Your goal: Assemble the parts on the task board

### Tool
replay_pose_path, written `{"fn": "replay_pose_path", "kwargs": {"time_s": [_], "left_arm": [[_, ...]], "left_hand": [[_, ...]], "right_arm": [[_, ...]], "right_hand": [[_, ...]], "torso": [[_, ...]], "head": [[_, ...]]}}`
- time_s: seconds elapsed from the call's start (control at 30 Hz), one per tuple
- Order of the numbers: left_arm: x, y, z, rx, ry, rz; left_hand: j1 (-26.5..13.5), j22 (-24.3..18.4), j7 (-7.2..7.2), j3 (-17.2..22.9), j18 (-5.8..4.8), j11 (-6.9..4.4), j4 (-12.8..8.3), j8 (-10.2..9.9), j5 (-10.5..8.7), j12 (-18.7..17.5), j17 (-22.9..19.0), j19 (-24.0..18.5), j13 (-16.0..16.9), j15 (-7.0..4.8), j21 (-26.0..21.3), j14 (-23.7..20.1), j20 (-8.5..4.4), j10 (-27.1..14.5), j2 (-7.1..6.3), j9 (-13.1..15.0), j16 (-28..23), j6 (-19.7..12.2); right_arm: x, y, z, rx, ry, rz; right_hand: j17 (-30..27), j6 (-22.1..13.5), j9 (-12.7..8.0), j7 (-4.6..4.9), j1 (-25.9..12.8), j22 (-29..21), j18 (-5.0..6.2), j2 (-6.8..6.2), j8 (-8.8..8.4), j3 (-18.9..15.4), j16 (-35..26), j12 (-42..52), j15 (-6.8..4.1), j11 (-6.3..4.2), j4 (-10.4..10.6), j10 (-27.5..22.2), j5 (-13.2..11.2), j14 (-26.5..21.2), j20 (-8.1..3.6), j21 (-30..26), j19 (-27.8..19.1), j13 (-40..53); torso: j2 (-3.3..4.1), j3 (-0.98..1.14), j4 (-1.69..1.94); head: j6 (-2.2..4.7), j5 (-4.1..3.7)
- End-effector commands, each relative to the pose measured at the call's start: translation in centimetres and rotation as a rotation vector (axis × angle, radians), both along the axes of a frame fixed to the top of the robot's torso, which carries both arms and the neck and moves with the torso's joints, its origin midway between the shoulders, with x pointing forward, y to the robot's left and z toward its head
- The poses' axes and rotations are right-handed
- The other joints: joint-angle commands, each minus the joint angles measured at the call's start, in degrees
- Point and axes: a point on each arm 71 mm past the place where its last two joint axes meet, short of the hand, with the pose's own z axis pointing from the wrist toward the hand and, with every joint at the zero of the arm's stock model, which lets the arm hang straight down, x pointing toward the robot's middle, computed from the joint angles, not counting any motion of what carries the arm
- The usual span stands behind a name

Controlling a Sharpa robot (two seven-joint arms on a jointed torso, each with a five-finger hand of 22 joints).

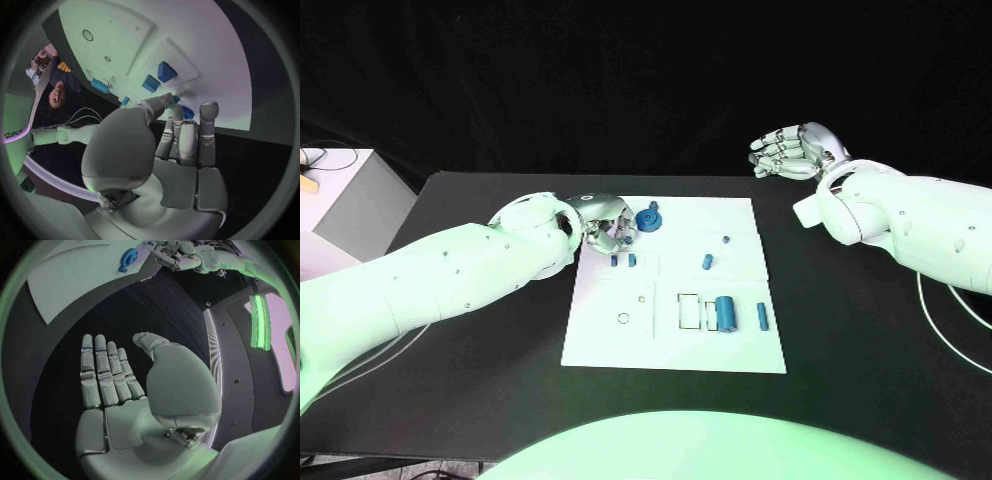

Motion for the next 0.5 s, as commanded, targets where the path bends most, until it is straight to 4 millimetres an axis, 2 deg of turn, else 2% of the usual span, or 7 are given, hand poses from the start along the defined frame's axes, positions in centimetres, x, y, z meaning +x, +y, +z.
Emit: {"fn": "replay_pose_path", "kwargs": {"time_s": [0.03,0.17,0.5], "left_arm": [[-0.03,-0.23,0.02,-0.005,0.004,-0.009],[-0.01,-0.26,0.01,-0.005,0.004,-0.008],[0.02,-0.41,0.0,-0.008,0.005,-0.008]], "left_hand": [[-0.2,0.1,0.22,-0.7,-1.17,0.1,0.2,0.8,-0.25,1.1,0.2,0.3,0.5,-0.16,-0.1,0.4,-0.12,-0.7,0.61,0.4,0.3,1.3],[-0.1,0.0,0.39,-0.8,-1.18,0.15,0.5,1.3,-0.24,2.1,0.3,0.4,1.0,-0.12,-0.2,0.5,-0.11,-0.9,1.08,0.8,0.4,2.4],[0.0,0.1,0.41,-0.7,-1.19,0.15,0.7,1.4,-0.19,2.4,0.5,0.5,1.1,-0.11,-0.2,0.6,-0.1,-1.1,1.52,0.9,0.4,2.6]], "right_arm": [[-0.02,0.17,0.0,-0.002,-0.001,0.015],[-0.02,0.18,0.0,-0.002,-0.001,0.015],[-0.01,0.22,-0.01,-0.002,0.0,0.016]], "right_hand": [[-0.1,0.3,-0.1,2.39,-0.4,-0.1,0.35,0.07,-0.18,0.3,-0.3,0.1,0.05,-0.03,0.1,0.4,0.1,0.2,0.15,0.3,0.4,-0.1],[-0.1,0.3,-0.1,2.39,-0.4,-0.1,0.35,0.07,-0.18,0.3,-0.3,0.1,0.05,-0.03,0.1,0.4,0.1,0.2,0.15,0.3,0.4,-0.1],[-0.1,0.3,-0.1,2.38,-0.5,-0.1,0.36,0.12,-0.15,0.5,-0.3,0.2,0.03,-0.04,0.0,0.4,0.1,0.3,0.15,0.3,0.4,-0.1]], "torso": [[-0.01,-0.01,-0.02],[0.01,0.0,0.0],[0.0,-0.03,0.03]], "head": [[0.0,0.0],[0.0,-0.04],[0.0,-0.03]]}}
